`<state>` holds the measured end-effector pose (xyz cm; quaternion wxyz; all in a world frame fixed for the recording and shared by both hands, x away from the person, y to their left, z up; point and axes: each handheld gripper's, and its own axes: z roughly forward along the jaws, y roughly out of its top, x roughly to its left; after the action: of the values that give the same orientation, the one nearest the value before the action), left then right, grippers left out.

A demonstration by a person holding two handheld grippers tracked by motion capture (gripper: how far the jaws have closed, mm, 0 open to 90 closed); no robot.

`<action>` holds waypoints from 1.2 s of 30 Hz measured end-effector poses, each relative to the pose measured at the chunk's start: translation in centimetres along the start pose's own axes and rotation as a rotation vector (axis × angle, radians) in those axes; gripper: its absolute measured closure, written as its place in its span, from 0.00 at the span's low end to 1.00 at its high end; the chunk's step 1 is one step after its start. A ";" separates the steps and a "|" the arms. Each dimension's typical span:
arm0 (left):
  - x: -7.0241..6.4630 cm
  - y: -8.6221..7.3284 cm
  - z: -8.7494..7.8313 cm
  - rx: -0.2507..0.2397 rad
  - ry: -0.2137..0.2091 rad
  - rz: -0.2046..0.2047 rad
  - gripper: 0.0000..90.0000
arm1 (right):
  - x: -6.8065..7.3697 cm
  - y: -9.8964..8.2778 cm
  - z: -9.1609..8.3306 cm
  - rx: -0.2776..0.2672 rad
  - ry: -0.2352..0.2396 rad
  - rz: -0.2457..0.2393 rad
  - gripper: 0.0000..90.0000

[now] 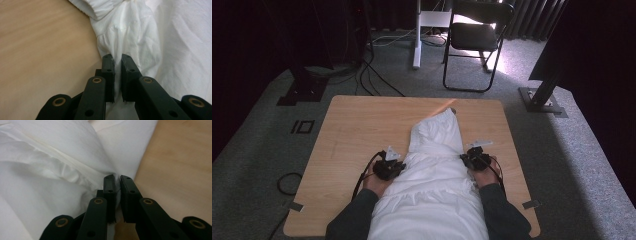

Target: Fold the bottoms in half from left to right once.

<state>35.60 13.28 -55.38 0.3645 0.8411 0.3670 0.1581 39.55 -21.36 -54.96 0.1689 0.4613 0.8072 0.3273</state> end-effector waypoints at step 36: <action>-1.2 -1.0 -0.7 -0.017 0.027 0.037 0.95 | -1.2 12.3 1.0 -0.175 -0.033 0.022 0.97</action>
<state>33.89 13.26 -55.61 0.3636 0.8425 0.3548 0.1791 48.58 -17.61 -47.35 0.2180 0.4590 0.7674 0.3909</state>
